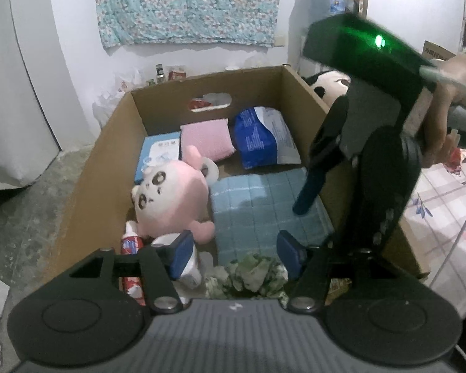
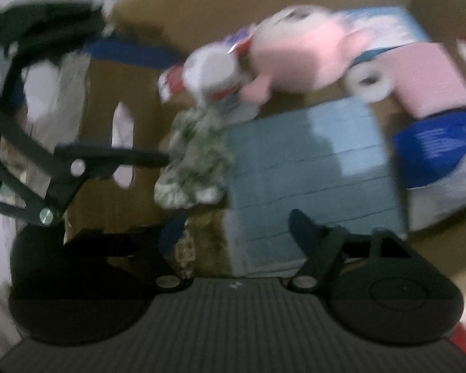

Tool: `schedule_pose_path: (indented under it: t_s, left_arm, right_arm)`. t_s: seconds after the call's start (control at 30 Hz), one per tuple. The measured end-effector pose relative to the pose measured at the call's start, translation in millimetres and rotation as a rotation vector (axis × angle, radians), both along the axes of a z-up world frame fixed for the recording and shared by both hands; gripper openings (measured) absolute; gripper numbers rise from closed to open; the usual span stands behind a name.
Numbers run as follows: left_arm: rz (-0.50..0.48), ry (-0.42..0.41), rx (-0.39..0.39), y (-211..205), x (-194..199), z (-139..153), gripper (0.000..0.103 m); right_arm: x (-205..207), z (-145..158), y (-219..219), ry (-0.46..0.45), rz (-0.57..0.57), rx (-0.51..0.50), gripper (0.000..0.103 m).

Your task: Organize soft objects

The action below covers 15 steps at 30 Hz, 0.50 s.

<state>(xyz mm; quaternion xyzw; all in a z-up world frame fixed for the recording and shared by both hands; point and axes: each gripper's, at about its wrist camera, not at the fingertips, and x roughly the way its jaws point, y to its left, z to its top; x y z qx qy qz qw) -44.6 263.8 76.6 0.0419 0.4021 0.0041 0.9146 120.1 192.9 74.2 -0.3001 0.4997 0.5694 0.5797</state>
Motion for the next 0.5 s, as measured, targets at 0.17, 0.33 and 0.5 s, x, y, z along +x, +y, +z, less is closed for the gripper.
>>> schedule_pose_path:
  t_s: [0.17, 0.33, 0.5]
  left_arm:
    - [-0.010, 0.053, -0.045, -0.3, 15.2, 4.4, 0.053]
    - [-0.076, 0.208, -0.171, -14.2, 51.8, -14.0, 0.039]
    - [-0.119, 0.393, -0.203, -39.6, 90.3, -44.3, 0.024]
  right_arm:
    - [14.5, 51.9, -50.1, -0.003, -0.110, 0.247, 0.075]
    - [22.8, 78.8, -111.6, -0.127, -0.392, 0.391, 0.070]
    - [1.6, 78.0, -159.5, -0.187, -0.548, 0.532, 0.066]
